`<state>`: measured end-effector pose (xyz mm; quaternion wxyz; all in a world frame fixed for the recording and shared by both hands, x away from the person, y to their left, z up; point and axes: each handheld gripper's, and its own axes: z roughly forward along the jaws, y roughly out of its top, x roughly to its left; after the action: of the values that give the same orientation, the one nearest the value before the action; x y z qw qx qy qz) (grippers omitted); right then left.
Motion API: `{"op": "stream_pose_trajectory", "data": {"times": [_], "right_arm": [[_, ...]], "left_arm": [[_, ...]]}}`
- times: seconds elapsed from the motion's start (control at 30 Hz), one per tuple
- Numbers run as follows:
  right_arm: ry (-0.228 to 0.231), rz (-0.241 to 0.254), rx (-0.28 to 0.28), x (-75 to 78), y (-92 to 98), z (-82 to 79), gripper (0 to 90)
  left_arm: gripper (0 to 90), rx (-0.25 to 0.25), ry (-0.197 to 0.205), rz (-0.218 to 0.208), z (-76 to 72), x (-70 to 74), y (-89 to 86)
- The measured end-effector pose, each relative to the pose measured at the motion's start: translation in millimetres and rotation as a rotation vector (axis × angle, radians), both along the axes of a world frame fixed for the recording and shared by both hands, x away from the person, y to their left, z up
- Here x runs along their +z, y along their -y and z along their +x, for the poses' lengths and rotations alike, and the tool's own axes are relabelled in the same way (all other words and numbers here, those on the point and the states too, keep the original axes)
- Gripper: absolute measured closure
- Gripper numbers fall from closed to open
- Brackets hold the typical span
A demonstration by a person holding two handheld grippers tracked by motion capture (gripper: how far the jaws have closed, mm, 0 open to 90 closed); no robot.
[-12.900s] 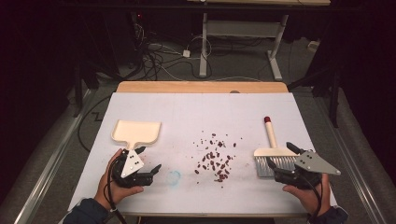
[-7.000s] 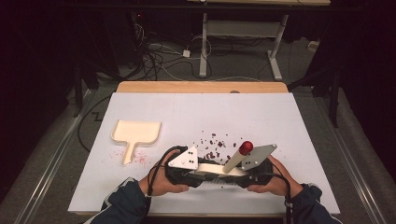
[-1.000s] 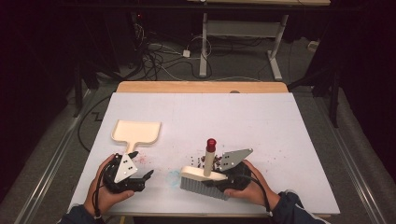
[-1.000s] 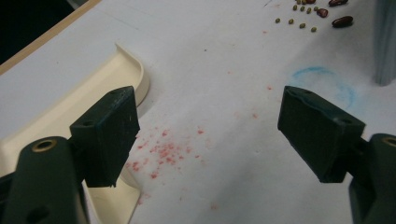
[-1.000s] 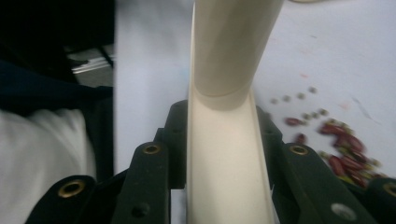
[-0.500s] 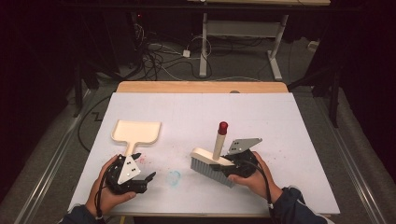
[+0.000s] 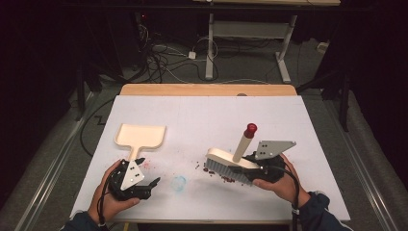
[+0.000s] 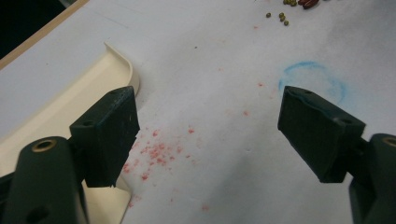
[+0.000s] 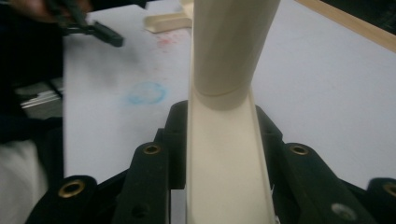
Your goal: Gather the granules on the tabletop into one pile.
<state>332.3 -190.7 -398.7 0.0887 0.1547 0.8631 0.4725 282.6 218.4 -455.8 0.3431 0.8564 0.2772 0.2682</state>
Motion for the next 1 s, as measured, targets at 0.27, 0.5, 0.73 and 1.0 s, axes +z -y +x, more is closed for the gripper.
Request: {"op": "stream_pose_trajectory", "data": {"times": [0.27,0.5,0.73,1.0], "right_arm": [[-0.003,-0.043,0.231,-19.0,5.2,-17.2,67.1],[0.001,-0.080,0.292,-39.3,10.6,-3.2,67.1],[0.001,-0.096,0.288,-39.4,3.0,28.4,66.9],[0.017,-0.119,0.278,-37.0,-9.2,46.0,66.9]], "left_arm": [[19.7,0.002,0.001,0.000,-0.4,0.1,-0.4],[19.7,-0.004,-0.003,0.004,0.5,-1.0,1.4],[19.7,-0.009,-0.009,0.012,1.7,-2.3,3.5],[19.7,-0.012,-0.017,0.016,2.9,-4.1,5.5]]}}
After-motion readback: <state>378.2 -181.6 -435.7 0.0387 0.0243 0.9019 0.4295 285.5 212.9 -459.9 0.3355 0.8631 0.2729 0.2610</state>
